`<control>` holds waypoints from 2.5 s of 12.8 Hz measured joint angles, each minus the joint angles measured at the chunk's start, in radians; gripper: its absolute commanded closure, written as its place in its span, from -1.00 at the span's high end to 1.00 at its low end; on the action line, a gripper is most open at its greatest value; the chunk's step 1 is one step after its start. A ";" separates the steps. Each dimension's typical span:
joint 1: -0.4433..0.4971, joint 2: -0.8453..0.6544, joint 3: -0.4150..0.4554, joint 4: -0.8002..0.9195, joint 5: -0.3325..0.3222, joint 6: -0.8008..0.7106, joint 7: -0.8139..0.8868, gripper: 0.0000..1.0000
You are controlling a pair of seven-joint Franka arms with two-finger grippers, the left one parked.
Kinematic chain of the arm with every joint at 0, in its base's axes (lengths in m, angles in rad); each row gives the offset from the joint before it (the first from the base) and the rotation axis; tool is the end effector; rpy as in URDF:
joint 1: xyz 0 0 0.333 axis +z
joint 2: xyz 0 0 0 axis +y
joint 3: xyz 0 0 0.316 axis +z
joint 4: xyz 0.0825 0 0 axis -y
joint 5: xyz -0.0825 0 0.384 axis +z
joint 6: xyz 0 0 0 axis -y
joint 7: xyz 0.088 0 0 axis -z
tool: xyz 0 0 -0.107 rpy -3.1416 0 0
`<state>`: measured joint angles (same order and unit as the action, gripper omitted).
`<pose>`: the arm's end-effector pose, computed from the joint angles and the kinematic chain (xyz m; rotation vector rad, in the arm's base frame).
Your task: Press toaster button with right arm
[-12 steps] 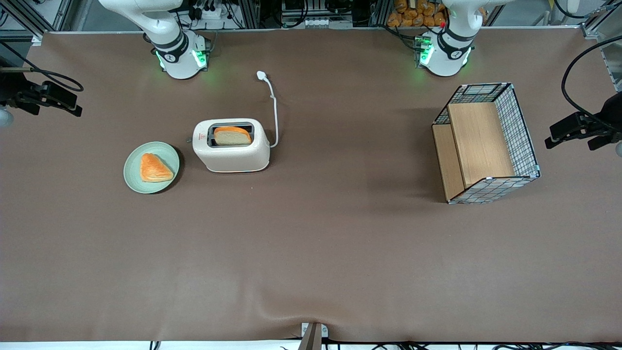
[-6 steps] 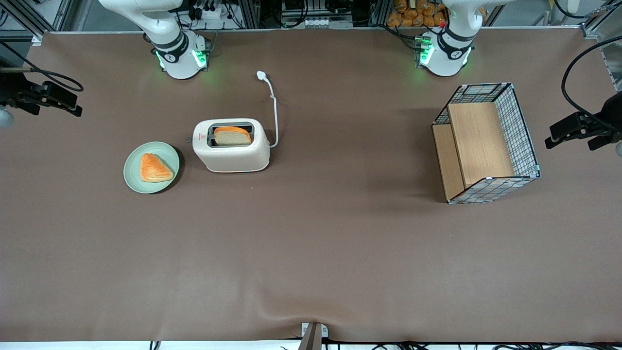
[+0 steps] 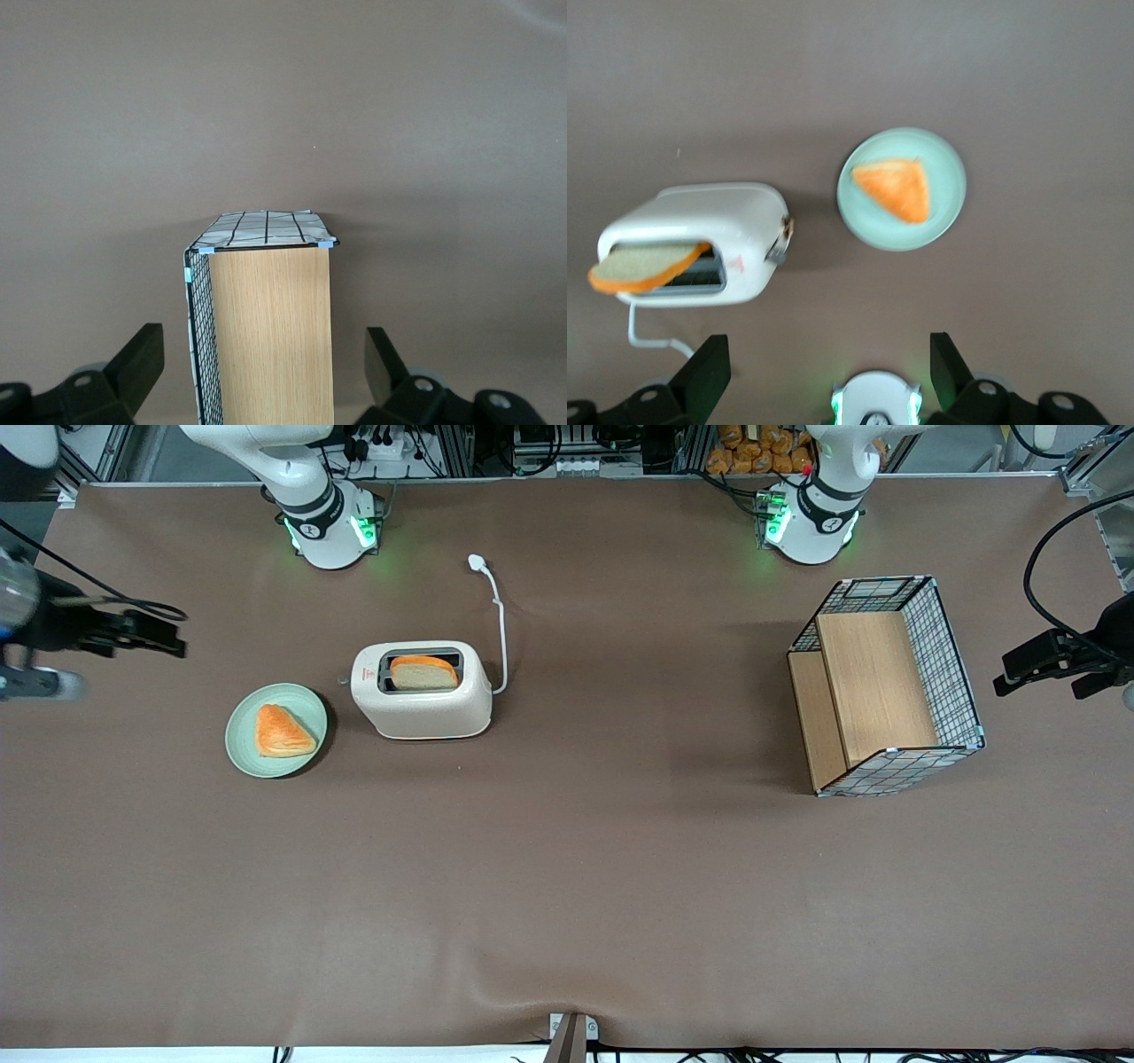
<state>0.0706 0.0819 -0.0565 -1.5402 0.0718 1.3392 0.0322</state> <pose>0.5502 0.0179 0.5769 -3.0501 0.0183 0.4364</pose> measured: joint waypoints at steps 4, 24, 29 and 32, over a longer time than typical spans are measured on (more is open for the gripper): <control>0.055 0.017 0.002 -0.080 0.014 -0.004 0.004 1.00; 0.032 0.020 -0.012 -0.480 0.187 0.237 0.007 -0.88; 0.053 0.063 -0.004 -0.508 0.198 0.306 0.007 -0.88; 0.056 0.114 -0.004 -0.513 0.242 0.337 0.006 -0.86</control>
<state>0.1264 0.1960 -0.0604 -2.0532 0.3141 1.6767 0.0387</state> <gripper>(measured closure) 0.934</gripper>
